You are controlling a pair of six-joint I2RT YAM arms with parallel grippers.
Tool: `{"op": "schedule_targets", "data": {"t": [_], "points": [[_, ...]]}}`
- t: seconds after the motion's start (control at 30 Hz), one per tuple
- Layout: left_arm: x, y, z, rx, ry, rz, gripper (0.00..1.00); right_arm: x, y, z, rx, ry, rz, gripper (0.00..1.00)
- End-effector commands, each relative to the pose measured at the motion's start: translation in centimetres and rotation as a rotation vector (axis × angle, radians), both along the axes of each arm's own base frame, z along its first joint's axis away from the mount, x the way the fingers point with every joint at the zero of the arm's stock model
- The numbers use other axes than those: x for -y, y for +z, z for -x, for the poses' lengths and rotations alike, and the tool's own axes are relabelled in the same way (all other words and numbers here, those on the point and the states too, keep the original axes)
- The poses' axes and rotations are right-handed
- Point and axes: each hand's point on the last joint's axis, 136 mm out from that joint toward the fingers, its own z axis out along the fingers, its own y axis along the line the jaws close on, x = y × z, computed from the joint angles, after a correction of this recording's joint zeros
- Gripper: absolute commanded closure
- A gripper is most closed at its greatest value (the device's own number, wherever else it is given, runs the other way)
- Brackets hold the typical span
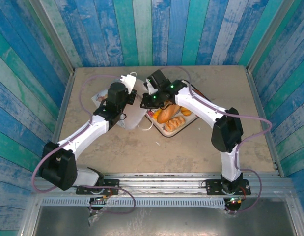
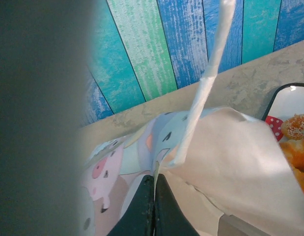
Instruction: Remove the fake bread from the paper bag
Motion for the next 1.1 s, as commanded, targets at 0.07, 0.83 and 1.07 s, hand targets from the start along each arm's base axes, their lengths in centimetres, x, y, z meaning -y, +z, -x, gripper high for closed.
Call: {"op": "schedule_targets", "data": {"t": [0.07, 0.83, 1.07], "points": [[0.1, 0.7, -1.0, 0.020, 0.035, 0.023, 1.00, 0.3, 1.6, 0.3, 0.057, -0.001, -0.006, 0.99], [1.9, 0.5, -0.6, 0.007, -0.079, 0.016, 1.00, -0.6, -2.0, -2.4, -0.016, -0.005, 0.065, 0.58], [2.3, 0.2, -0.4, -0.008, -0.111, 0.005, 1.00, -0.8, -2.7, -3.1, -0.031, -0.014, 0.063, 0.55]]}}
